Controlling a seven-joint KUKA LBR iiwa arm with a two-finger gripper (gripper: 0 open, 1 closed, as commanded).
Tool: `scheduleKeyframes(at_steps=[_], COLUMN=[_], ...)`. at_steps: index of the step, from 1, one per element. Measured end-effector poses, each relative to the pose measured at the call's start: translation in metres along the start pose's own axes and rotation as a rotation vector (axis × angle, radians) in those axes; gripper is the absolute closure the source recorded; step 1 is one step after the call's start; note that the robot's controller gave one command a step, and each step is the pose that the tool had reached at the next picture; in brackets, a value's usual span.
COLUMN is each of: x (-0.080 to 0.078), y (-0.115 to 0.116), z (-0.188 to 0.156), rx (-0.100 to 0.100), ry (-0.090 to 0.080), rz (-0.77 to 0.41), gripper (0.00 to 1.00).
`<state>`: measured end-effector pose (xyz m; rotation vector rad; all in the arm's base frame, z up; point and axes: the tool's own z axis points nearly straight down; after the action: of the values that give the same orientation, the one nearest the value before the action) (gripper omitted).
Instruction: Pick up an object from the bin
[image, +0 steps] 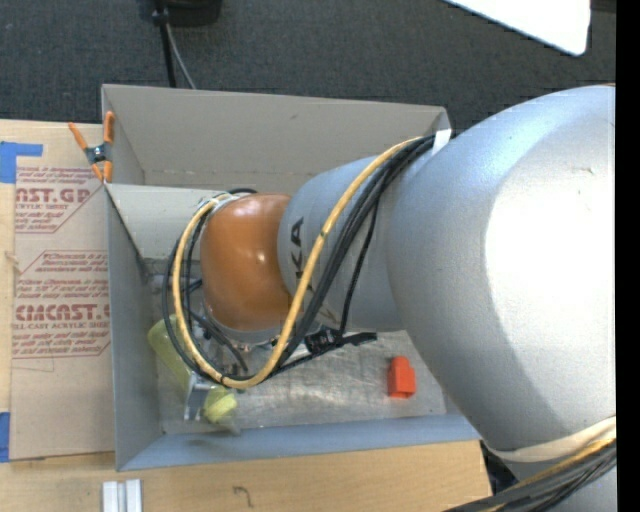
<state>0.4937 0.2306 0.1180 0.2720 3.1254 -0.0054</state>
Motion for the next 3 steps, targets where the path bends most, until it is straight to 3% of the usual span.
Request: scheduleKeyframes(at_steps=[1,2,3], x=[-0.008,-0.008,-0.012], y=[-0.009,-0.009,-0.01], z=[0.008,0.008,-0.017], rx=[0.007,0.006,-0.001], ry=[-0.019,-0.019,0.002], rz=[-0.264,-0.264,-0.276], gripper=[1.0,1.0,1.0])
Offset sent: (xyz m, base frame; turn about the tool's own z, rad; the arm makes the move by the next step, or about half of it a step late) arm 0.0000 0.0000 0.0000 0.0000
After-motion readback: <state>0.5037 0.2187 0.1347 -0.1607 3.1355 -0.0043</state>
